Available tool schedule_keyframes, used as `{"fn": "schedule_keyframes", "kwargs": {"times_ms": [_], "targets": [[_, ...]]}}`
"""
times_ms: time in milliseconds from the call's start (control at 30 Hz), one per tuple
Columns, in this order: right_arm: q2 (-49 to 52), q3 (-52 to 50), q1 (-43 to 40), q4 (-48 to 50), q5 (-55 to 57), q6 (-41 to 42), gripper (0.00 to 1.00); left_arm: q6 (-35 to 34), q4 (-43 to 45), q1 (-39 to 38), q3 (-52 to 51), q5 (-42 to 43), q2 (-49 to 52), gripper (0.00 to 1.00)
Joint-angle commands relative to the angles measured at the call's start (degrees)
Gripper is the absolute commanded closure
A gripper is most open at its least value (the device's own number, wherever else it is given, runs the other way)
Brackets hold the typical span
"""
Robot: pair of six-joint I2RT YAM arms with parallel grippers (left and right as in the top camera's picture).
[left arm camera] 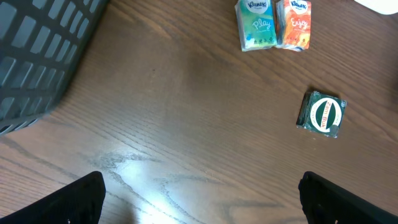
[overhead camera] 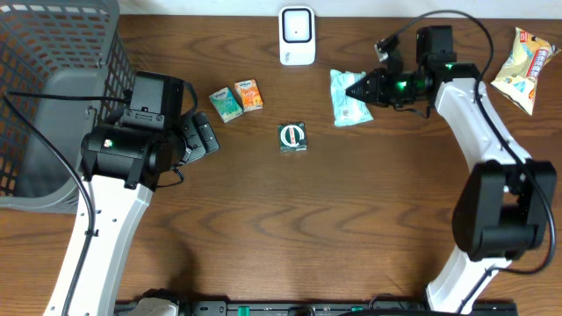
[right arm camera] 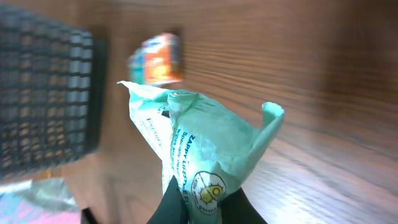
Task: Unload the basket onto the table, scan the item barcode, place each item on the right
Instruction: 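Raise the pouch toward the scanner window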
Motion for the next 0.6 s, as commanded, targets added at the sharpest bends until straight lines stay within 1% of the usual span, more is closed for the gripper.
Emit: {"fn": "schedule_keyframes", "kwargs": {"times_ms": [0,167,300,567], "targets": [[-2.95,0.15,2.58,0.57,-5.38,-1.03,0.99,-0.07,-0.22,0.24,0.2,-0.55,-0.2,0.02],[-4.35,0.15,6.16,2.23,-4.9,0.13,0.99,-0.07,-0.22,0.24,0.2,-0.55,-0.2,0.02],[-4.59,0.15,8.37,6.08,-0.83,5.9,0.99,-0.07,-0.22,0.24,0.2,-0.55,-0.2,0.02],[-4.63,0.15,9.64,11.13,-0.74,9.35,0.99,-0.07,-0.22,0.24,0.2,-0.55,-0.2,0.02]]}}
